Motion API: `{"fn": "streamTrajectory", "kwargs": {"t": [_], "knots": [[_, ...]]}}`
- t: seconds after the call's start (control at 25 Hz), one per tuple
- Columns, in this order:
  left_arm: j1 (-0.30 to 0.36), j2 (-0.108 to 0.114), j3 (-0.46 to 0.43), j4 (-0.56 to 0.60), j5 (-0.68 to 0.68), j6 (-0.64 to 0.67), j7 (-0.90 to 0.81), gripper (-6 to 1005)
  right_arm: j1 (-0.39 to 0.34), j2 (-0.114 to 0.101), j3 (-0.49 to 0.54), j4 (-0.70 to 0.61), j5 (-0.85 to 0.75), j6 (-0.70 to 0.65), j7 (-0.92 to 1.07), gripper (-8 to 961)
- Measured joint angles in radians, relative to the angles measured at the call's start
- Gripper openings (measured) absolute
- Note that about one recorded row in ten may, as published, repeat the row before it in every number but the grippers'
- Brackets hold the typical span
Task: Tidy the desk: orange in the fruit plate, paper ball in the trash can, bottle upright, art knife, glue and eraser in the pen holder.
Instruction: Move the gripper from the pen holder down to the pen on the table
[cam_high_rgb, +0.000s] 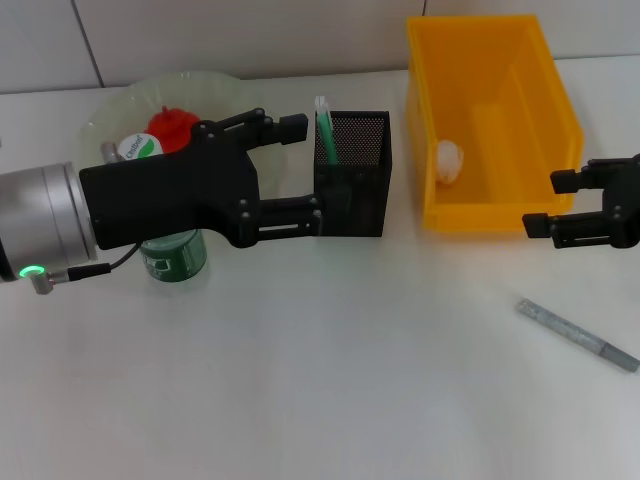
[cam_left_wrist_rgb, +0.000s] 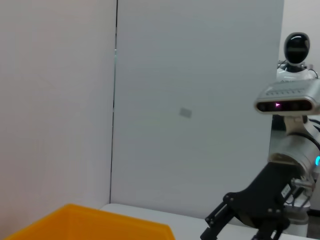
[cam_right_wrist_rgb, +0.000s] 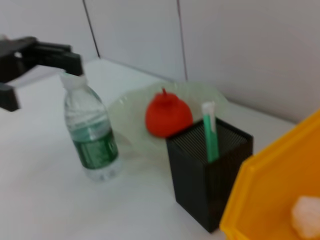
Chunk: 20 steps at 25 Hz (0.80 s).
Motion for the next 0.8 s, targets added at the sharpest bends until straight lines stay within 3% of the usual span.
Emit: {"fn": "streamTrajectory", "kwargs": {"t": [0.24, 0.36, 0.8], "knots": [[0.002, -0.001, 0.006, -0.012, -0.006, 0.002, 0.022, 863, 0.086, 0.000, -0.019, -0.102, -0.226, -0.069, 0.190, 759], [0.015, -0.003, 0.032, -0.032, -0.044, 0.008, 0.110, 863, 0.125, 0.000, -0.064, -0.136, -0.328, -0.098, 0.260, 759], [0.031, 0.002, 0.062, -0.039, -0.070, 0.011, 0.154, 863, 0.164, -0.001, -0.179, -0.145, -0.458, -0.102, 0.391, 759]]}}
